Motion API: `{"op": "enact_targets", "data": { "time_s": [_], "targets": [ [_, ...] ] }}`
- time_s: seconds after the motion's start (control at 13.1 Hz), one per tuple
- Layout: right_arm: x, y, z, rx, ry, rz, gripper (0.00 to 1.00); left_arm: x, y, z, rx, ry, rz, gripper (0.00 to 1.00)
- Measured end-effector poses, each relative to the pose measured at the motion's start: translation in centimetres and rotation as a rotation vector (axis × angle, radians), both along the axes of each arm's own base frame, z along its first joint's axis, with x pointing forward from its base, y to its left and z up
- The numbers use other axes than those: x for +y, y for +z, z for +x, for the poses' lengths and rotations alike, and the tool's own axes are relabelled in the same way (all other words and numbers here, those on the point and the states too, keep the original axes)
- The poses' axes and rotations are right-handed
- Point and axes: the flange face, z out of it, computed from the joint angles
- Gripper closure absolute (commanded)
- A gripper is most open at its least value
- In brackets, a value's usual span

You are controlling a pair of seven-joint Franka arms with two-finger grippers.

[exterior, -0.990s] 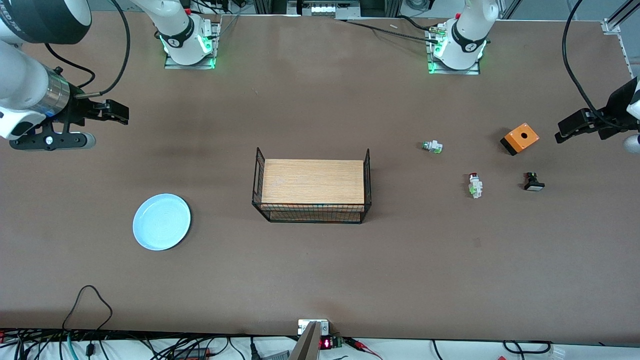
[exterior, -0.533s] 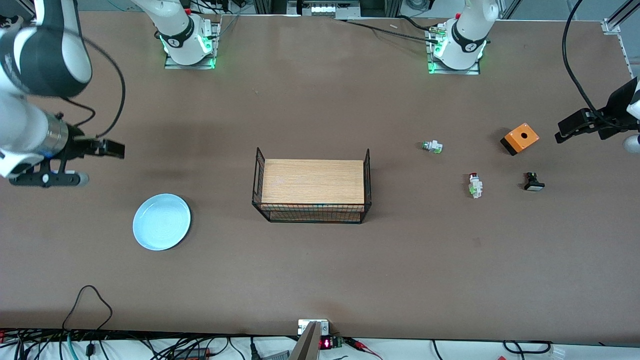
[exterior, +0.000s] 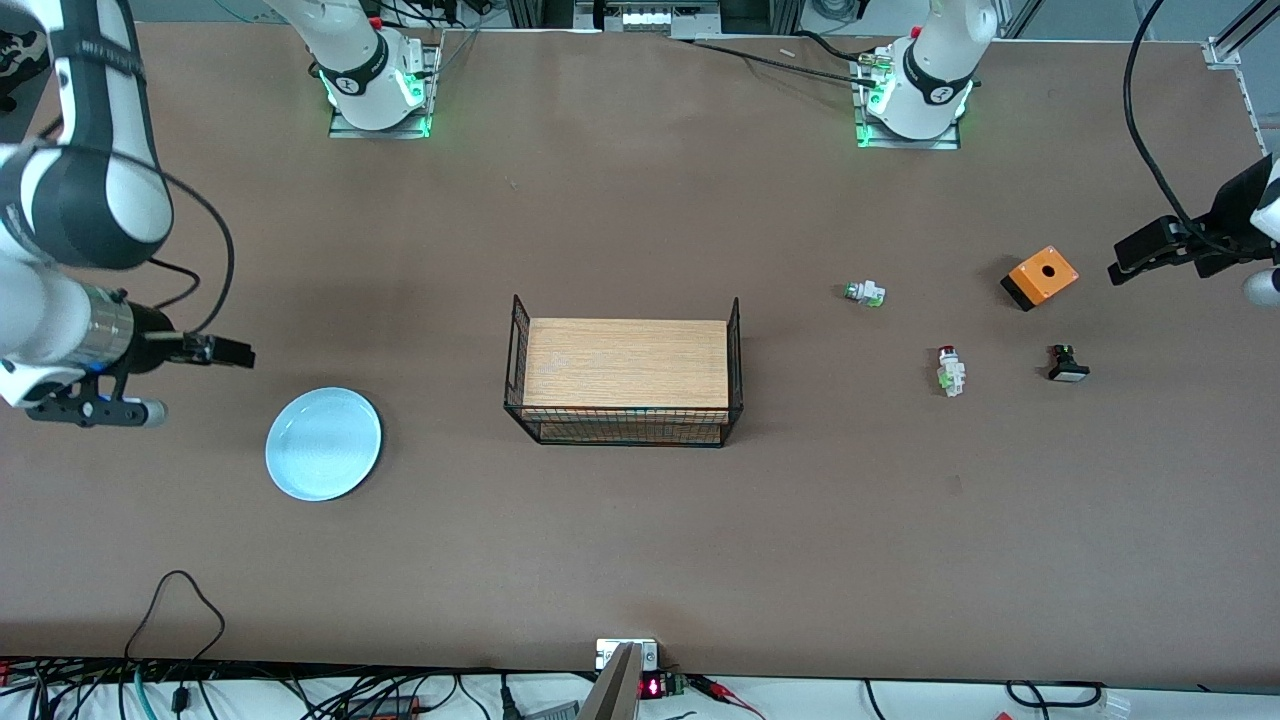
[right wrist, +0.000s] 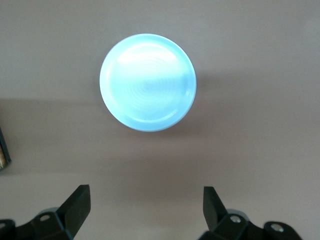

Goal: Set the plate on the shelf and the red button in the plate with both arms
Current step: 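Reach the right gripper toward the blue plate while the left gripper moves out, then grasp the plate rim with the right gripper while the left gripper grasps the red-based button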

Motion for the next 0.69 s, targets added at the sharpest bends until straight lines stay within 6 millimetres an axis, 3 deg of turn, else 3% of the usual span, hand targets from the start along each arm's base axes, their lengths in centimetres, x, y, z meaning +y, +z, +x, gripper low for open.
{"op": "enact_targets", "data": {
  "time_s": [0.3, 0.46, 0.69],
  "targets": [
    [-7.2, -10.3, 1.7, 0.024, -0.15, 0.068, 0.0, -1.1, -4.2, 0.6, 0.122, -0.022, -0.009, 0.0],
    [-8.0, -13.9, 2.1, 0.026, -0.168, 0.069, 0.0, -1.2, -5.7, 0.9, 0.164, -0.026, -0.009, 0.0],
    [-7.0, -16.3, 2.8, 0.01, -0.165, 0.076, 0.0, -0.8, -7.6, 1.4, 0.205, -0.028, 0.017, 0.0]
  ]
}}
